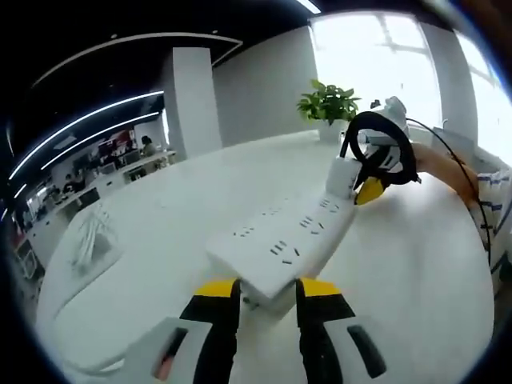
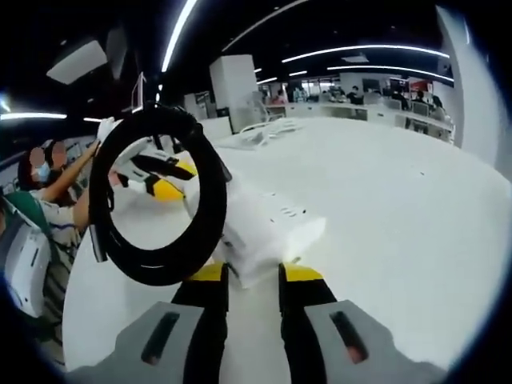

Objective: Straighten the power strip on the desk, plug the charger into it

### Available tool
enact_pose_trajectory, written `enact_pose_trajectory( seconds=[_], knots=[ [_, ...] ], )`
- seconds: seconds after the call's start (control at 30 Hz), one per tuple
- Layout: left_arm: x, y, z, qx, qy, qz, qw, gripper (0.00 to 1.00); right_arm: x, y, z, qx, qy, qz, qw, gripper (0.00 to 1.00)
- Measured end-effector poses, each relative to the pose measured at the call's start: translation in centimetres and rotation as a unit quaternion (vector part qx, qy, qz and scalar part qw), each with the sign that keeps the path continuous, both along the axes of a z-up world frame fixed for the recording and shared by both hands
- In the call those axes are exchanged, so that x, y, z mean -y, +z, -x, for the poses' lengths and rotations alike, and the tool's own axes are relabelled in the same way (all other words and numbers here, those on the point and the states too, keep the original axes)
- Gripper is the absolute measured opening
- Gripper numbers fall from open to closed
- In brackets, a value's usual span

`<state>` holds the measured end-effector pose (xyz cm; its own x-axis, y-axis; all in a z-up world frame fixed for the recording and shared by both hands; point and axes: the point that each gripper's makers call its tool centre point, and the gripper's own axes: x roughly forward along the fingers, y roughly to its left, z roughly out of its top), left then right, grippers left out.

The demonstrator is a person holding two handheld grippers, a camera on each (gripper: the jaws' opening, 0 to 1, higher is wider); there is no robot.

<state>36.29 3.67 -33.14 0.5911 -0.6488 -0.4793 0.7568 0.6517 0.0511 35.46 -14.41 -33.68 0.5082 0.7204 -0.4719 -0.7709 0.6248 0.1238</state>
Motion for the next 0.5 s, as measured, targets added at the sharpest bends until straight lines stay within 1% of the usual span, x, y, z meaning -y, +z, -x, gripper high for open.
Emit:
enact_pose_trajectory(
  seconds=[0.23, 0.5],
  knots=[
    [0.1, 0.0, -0.6, -0.005, 0.007, 0.006, 1.0000, 0.27, 0.1, 0.0, -0.5, 0.000, -0.008, 0.003, 1.0000, 0.23],
    [0.3, 0.0, -1.4, -0.007, 0.010, 0.002, 0.9999, 0.26, 0.3, 0.1, -1.2, 0.000, -0.018, 0.003, 0.9998, 0.22]
  ],
)
